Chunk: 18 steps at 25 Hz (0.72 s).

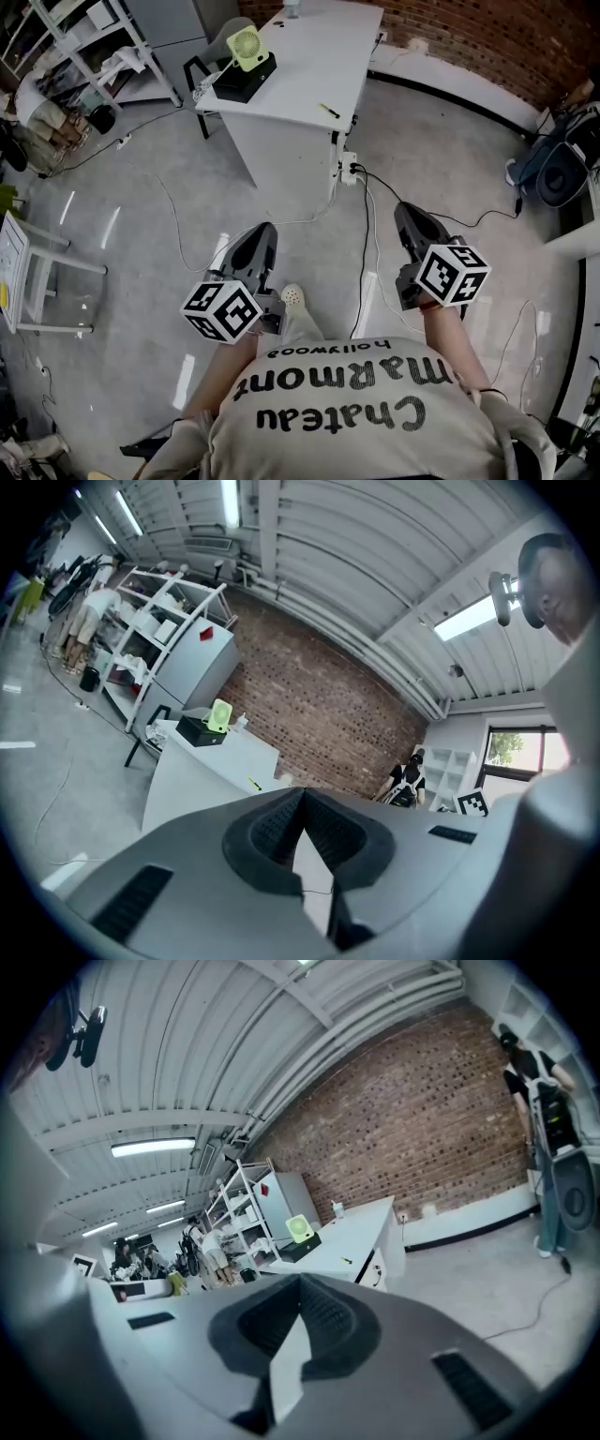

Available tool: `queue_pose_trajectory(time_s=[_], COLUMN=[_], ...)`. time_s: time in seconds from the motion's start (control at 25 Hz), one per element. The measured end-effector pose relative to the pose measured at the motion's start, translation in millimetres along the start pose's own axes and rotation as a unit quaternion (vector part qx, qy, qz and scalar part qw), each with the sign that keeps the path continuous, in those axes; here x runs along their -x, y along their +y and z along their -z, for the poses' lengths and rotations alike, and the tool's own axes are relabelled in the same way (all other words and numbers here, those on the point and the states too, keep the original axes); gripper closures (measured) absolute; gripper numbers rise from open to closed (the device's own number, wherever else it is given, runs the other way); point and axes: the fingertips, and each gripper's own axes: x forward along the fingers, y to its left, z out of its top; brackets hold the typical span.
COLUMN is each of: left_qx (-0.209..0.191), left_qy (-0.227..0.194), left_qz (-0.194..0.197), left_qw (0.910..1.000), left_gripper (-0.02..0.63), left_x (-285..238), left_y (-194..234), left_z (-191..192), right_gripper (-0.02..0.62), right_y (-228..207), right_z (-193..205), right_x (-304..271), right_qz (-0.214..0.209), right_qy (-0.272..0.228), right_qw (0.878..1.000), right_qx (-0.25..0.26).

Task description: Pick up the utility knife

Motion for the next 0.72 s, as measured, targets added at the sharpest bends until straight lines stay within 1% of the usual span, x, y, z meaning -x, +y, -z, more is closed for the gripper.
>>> queue_pose_trajectory(time_s=[0.08, 0.2, 0.32, 0.48, 0.6, 0.72], left_qx=[0.007, 0.013, 0.008, -0.006, -0.014, -0.026], left_qy=[0.002, 0.008, 0.007, -0.008, -0.011, -0.016], left_qz=[0.019, 0.049, 0.058, 0.068, 0.069, 0.077], left_qw=[0.9998, 0.9987, 0.9983, 0.9977, 0.9974, 0.9965], left_gripper=[0.606, 0.606, 0.606, 0.606, 0.606, 0.606], left_x=[-14.4, -42.5, -66.1, -89.4, -104.1, -117.1], left_y=[7.1, 18.5, 37.3, 61.7, 79.1, 93.0], left_z=[-5.8, -23.3, -51.7, -93.7, -122.1, -143.2], right_gripper=[0.592, 0.592, 0.592, 0.592, 0.592, 0.592], right_y=[-0.9, -2.0, 1.3, 9.5, 18.0, 23.1], right_z=[1.8, -6.1, -22.9, -55.4, -79.9, -94.6], right_x=[-18.6, -53.1, -88.7, -128.0, -150.6, -168.4], right_qz=[0.006, 0.012, 0.013, 0.013, 0.015, 0.022], right_qy=[0.009, 0.013, 0.007, -0.019, -0.038, -0.05], right_qw=[1.0, 1.0, 1.0, 1.0, 0.999, 0.998], right_qx=[-0.003, -0.01, -0.012, -0.007, -0.006, -0.004])
